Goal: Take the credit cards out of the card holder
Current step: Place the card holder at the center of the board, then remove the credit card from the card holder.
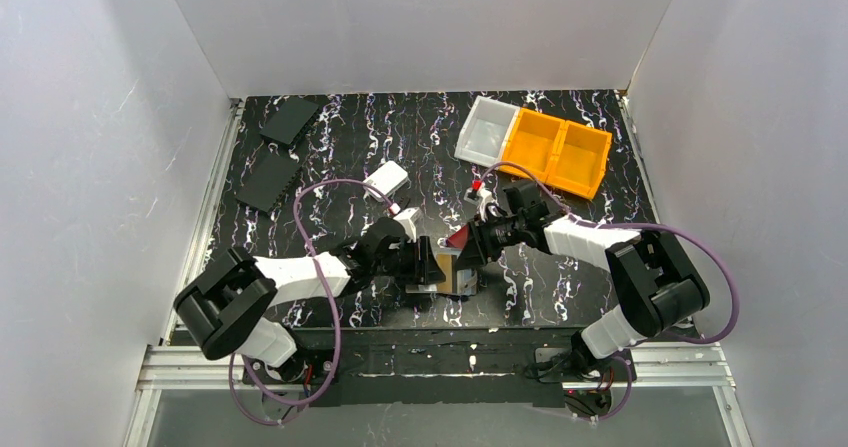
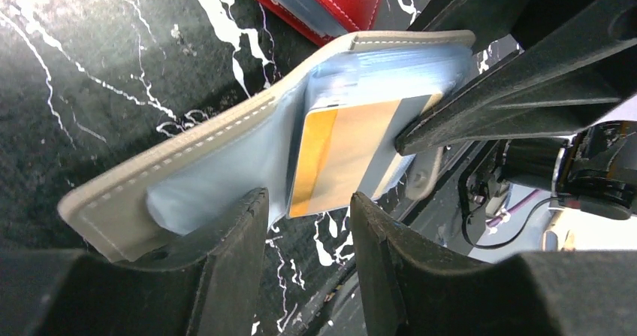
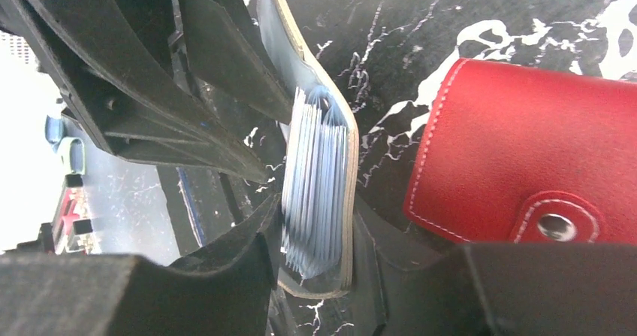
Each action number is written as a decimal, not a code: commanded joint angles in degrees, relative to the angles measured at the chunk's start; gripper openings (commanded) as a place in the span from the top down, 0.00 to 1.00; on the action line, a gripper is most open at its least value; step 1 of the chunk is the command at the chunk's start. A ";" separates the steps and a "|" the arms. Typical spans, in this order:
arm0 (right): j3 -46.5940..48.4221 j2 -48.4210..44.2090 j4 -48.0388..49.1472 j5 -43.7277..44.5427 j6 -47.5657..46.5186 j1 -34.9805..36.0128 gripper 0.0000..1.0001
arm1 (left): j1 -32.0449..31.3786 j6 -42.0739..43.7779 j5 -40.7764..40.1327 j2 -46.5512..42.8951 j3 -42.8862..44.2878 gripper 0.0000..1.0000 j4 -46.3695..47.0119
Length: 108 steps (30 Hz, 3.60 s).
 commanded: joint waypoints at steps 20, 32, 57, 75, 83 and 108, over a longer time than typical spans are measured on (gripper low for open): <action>6.92 -9.02 -13.32 0.32 -7.58 -1.02 0.62 | 2.37 -1.62 2.96 7.67 0.13 0.58 7.30; 17.71 3.78 -22.95 18.71 -10.51 9.13 0.83 | 2.37 -3.55 1.30 5.44 -2.34 0.58 7.38; 8.05 1.94 -17.27 20.26 -7.55 6.10 0.69 | 3.06 -10.73 3.20 6.85 -4.65 0.58 14.22; 8.30 9.49 -14.31 16.01 -4.36 6.01 0.80 | 4.27 -15.22 3.80 10.80 -5.36 0.71 16.97; 8.35 11.18 -13.79 15.28 -4.16 6.18 0.81 | 4.95 -16.34 4.19 11.65 -6.38 0.93 19.01; 8.79 13.92 -16.26 23.06 -7.02 6.18 0.73 | 15.17 -23.43 14.92 19.93 -20.35 1.00 48.68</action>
